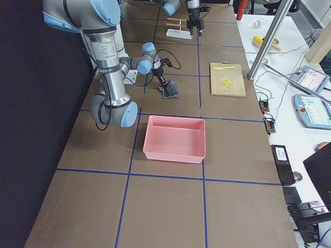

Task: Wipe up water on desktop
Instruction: 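Lower the grey cloth onto the table with the right gripper and wipe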

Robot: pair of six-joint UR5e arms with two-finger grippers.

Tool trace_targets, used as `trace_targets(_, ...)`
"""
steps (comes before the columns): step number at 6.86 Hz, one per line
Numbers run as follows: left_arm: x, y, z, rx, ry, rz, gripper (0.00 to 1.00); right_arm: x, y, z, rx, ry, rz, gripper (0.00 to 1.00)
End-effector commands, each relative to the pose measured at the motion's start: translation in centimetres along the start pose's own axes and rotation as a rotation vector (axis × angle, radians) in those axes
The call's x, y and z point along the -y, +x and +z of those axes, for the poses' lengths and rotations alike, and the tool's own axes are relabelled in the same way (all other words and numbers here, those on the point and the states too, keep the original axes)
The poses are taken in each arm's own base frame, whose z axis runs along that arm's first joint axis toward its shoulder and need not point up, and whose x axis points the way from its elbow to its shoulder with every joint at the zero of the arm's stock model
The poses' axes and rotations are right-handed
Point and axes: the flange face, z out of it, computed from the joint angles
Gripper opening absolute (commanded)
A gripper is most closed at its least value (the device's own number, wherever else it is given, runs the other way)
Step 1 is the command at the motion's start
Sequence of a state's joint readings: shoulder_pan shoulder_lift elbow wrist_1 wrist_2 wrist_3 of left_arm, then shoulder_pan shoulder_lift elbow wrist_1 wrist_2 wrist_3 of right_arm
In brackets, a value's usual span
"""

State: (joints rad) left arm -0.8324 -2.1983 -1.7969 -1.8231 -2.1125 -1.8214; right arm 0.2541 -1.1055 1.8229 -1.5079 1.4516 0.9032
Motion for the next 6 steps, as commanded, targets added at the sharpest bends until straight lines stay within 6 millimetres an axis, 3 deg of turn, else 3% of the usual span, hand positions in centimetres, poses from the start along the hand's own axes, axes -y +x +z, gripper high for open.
trace_targets(1,2.5,-3.1,-2.1,0.012,0.018,0.060,0.99,2.7,-0.8,-0.4,0.054,-0.040,0.052,0.00)
trace_targets(2,3.8,-3.3,-3.1,0.014,0.015,0.067,0.99,3.4,2.0,0.0,0.085,-0.105,0.062,0.00)
trace_targets(3,5.0,-4.4,-3.5,0.024,0.010,0.050,0.99,2.8,6.0,1.1,0.077,-0.152,0.049,0.00)
trace_targets(4,5.2,-4.6,-3.5,0.026,0.013,0.046,0.99,1.4,9.6,0.9,0.056,-0.160,0.021,0.00)
trace_targets(6,6.0,-5.9,-3.2,0.046,0.017,0.081,0.99,-3.9,18.5,-0.7,0.025,-0.219,-0.042,0.00)
